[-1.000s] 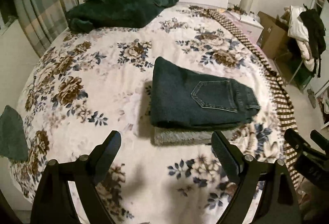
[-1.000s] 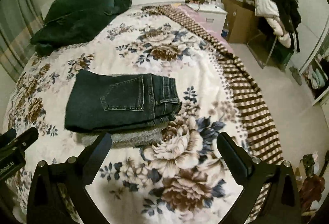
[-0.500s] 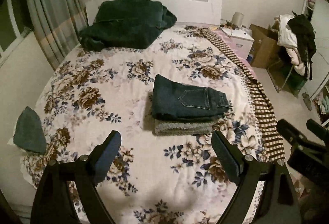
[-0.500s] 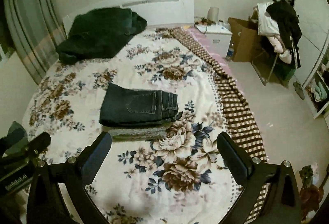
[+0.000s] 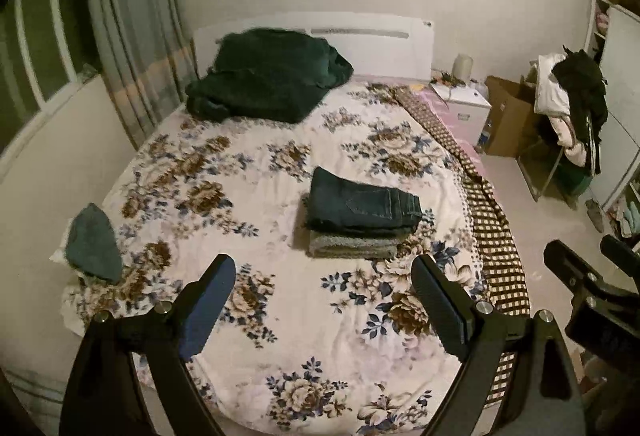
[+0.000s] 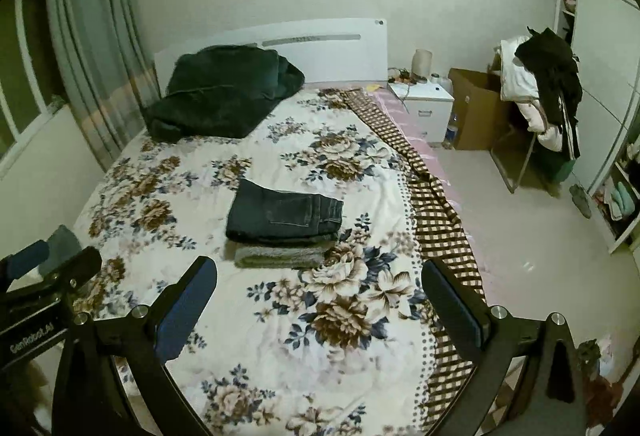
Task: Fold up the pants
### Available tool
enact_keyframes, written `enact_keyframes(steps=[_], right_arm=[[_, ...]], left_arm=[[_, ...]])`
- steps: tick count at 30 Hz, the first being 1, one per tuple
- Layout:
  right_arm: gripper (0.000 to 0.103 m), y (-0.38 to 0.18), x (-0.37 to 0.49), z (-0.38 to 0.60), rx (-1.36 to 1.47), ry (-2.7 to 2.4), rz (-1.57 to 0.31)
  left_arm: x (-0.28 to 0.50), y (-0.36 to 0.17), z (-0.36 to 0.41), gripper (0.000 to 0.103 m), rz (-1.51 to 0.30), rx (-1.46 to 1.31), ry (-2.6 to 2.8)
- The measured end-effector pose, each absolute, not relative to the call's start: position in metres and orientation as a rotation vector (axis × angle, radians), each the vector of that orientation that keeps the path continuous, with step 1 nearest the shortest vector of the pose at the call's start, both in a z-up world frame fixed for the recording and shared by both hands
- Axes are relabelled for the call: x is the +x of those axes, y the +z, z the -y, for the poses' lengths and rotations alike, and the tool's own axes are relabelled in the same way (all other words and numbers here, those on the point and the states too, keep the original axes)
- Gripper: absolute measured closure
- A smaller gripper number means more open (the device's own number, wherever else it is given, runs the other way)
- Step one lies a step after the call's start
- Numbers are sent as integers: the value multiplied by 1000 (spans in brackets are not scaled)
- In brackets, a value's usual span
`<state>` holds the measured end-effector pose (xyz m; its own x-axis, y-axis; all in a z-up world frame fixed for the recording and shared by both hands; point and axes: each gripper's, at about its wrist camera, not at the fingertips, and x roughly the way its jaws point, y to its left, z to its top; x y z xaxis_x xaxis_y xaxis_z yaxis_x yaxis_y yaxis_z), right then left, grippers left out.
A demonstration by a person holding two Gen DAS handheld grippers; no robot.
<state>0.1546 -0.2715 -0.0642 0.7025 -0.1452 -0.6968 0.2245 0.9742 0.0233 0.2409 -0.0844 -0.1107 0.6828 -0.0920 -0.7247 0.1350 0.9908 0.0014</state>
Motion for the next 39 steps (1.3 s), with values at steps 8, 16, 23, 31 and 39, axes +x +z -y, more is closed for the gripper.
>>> enact_keyframes(steps=[8,16,23,31,39], right_arm=[[0,7,87,257,84,-211,-685],[0,41,48,230,72,-216,-654],[0,53,26,213,87,-223,-644],[0,63,19,197,57,-219,-639],[0,67,23,192,47,-208,-648]], left_arm=[[197,-65,73,13,-760,13,-139],[166,-36,53,13,-702,37,-129],[150,-30,40,13,-681,27,-131],[143,-33,33,0,-681,13,-131],[140,-32,30,0,-670,28,-113]])
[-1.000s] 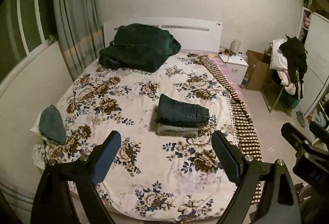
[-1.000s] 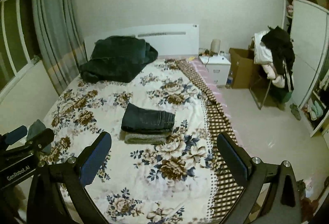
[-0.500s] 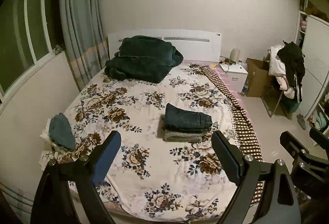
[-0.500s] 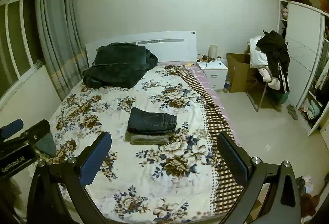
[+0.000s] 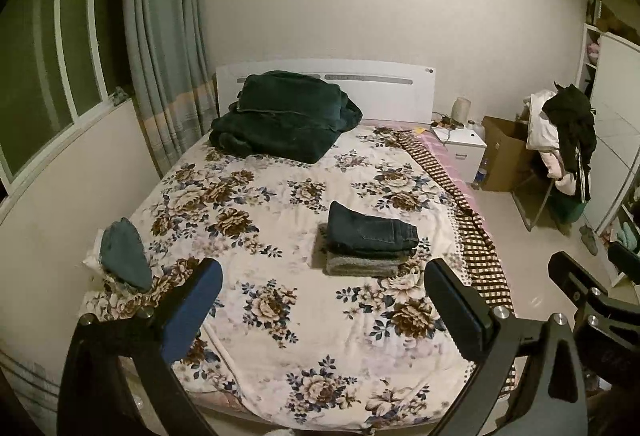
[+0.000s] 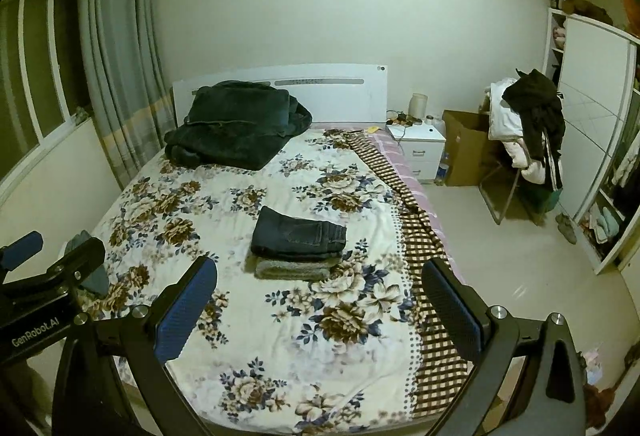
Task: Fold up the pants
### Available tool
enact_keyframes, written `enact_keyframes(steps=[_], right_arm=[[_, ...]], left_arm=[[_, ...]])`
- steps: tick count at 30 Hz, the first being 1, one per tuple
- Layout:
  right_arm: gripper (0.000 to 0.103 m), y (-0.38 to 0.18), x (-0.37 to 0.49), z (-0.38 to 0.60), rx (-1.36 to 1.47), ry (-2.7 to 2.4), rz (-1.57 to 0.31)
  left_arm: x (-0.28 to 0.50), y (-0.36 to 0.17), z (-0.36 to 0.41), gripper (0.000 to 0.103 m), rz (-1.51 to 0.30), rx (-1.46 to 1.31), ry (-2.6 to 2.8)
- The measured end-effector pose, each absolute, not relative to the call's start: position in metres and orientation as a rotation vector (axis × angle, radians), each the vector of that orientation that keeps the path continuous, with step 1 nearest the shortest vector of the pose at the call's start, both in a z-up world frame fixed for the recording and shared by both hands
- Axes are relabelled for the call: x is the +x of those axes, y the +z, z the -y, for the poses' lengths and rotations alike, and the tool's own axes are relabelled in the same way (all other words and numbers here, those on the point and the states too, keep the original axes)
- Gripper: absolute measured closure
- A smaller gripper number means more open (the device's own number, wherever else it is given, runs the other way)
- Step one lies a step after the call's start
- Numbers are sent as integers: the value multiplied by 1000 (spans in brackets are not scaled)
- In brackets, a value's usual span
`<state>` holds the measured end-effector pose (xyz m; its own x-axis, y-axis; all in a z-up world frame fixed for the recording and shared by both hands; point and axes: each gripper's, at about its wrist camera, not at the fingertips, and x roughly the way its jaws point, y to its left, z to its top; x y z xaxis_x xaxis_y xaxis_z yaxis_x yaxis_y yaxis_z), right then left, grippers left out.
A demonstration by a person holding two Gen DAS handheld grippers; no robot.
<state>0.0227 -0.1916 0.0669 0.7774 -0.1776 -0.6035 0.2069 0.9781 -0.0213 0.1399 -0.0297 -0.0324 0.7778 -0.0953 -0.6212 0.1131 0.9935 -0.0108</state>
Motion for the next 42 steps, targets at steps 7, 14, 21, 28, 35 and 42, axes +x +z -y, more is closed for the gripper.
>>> enact_keyframes(steps=[7,14,21,28,35,42], right_arm=[[0,66,24,191,48,-205,-650],[0,66,25,193,50,-204,-648],[0,66,28,194,47,-194,-655],[0,63,32,195,49,-188,-659],[0,60,31,196,51,-188,-666],[0,51,32,200,59,-186,-671]], left_arm=[[136,-31,24,0,-672,24,-92],[135,-30,26,0,-673,27,-84],[136,-30,25,0,-672,28,-83],[136,-29,25,0,-675,28,-83],[135,-29,25,0,-675,28,-80],[134,-29,23,0,-678,30,-75]])
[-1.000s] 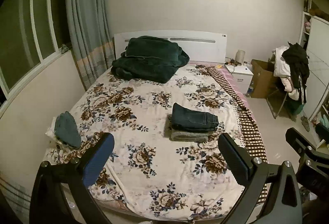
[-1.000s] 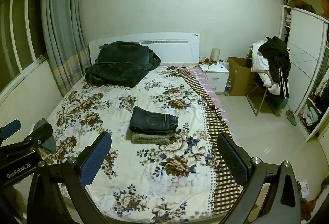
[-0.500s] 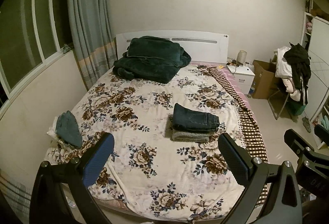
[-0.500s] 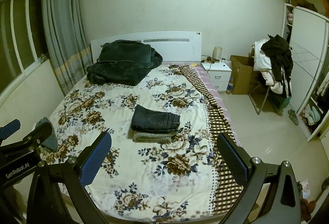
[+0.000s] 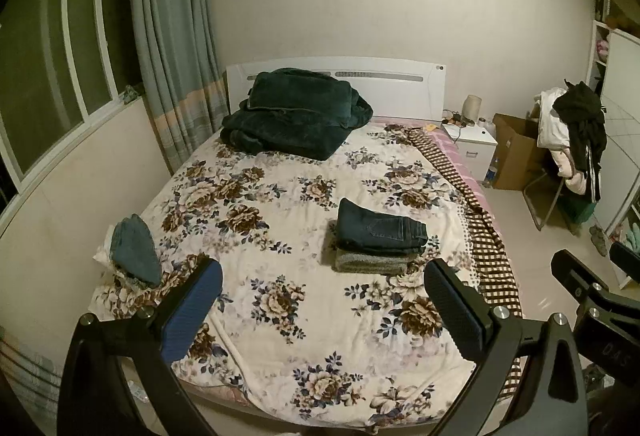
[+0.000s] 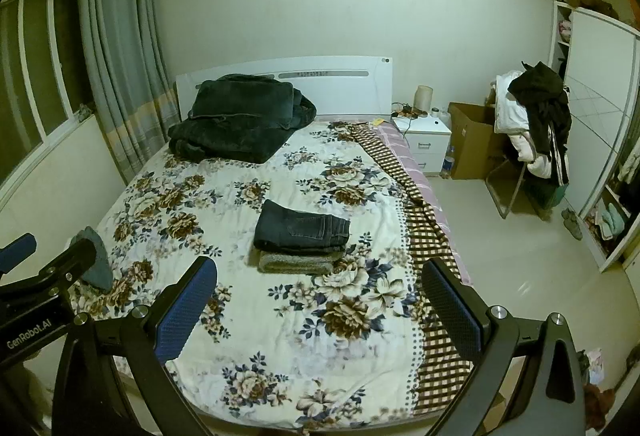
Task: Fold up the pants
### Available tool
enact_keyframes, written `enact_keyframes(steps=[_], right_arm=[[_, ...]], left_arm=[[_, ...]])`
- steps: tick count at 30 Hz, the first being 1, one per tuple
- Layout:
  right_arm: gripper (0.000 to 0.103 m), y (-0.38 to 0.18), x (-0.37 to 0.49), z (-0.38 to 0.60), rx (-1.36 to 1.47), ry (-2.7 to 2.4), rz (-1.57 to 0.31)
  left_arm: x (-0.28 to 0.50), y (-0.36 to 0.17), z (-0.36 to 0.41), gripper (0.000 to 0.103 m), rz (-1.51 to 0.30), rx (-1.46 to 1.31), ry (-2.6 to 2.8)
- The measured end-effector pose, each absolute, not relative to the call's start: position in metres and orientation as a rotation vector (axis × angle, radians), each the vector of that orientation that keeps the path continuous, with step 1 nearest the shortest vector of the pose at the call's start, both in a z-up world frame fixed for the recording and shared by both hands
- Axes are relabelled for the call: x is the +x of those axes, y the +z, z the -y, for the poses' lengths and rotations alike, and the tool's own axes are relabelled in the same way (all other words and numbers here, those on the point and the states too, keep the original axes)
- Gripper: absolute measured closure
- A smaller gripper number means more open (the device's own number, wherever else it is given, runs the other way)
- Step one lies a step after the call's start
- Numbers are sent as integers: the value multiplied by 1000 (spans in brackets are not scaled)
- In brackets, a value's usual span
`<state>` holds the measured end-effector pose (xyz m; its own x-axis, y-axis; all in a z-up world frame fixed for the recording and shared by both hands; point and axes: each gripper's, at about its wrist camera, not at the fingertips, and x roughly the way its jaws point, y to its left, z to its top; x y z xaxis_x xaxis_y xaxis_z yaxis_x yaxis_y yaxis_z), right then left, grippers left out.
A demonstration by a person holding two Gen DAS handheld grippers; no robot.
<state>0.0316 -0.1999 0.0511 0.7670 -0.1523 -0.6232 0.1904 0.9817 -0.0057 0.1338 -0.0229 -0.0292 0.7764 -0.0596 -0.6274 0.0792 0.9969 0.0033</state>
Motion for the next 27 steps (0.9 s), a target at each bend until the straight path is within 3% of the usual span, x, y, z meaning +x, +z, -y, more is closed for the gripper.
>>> enact_keyframes(steps=[27], right_arm=[[0,44,28,203,64,-191,-678]], left_arm=[[127,-29,12,0,-677,56,-52]])
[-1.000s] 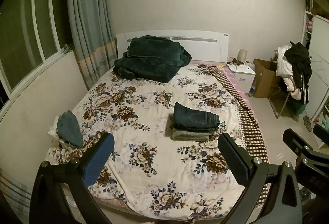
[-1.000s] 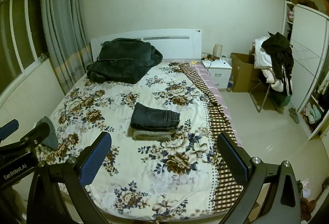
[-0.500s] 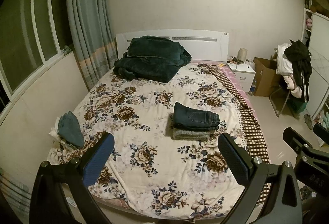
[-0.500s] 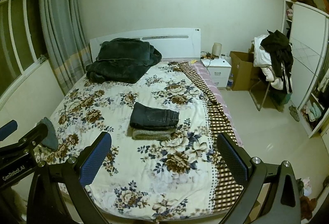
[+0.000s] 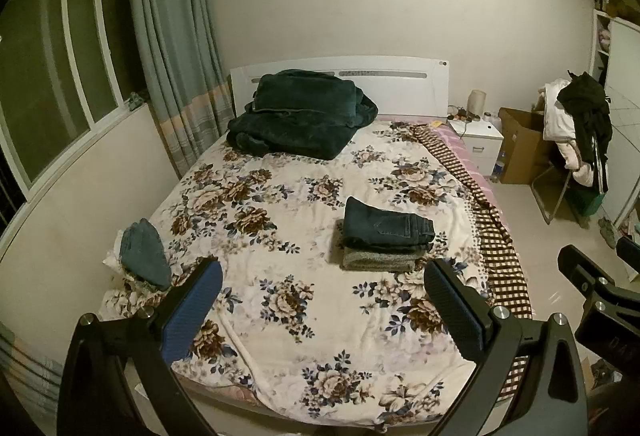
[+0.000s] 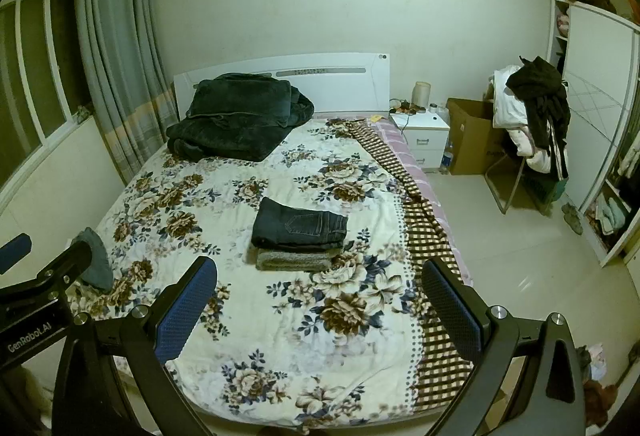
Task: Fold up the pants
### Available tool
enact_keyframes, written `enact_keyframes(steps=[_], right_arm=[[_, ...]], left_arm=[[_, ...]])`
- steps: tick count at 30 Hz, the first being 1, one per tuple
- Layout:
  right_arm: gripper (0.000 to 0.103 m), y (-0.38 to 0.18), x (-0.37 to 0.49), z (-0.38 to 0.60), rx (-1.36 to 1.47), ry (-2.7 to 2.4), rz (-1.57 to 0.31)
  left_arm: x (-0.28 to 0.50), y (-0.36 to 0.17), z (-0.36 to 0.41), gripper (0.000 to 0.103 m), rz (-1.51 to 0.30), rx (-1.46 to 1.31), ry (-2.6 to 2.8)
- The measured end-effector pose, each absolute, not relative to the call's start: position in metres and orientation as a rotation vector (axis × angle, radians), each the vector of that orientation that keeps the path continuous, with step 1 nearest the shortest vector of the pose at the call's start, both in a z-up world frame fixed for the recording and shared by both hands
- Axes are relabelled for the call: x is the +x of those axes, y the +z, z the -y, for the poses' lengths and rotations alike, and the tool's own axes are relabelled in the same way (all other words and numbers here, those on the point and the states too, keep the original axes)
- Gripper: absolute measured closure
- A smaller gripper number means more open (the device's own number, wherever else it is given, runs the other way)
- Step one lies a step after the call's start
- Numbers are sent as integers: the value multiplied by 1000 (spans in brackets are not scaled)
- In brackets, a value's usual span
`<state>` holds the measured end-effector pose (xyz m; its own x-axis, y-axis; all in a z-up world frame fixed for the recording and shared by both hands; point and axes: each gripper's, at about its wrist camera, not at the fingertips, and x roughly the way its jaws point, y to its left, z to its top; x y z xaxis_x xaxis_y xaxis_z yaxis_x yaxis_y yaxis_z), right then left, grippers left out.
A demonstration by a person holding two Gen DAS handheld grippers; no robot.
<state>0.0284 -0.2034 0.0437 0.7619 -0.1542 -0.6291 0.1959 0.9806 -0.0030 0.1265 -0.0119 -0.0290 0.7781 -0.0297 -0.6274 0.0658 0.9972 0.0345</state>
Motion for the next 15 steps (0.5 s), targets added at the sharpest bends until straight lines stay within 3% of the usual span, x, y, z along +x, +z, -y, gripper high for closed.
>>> enact_keyframes(steps=[15], right_arm=[[0,44,28,203,67,-193,-678]], left_arm=[[130,-29,12,0,-679,62,-62]])
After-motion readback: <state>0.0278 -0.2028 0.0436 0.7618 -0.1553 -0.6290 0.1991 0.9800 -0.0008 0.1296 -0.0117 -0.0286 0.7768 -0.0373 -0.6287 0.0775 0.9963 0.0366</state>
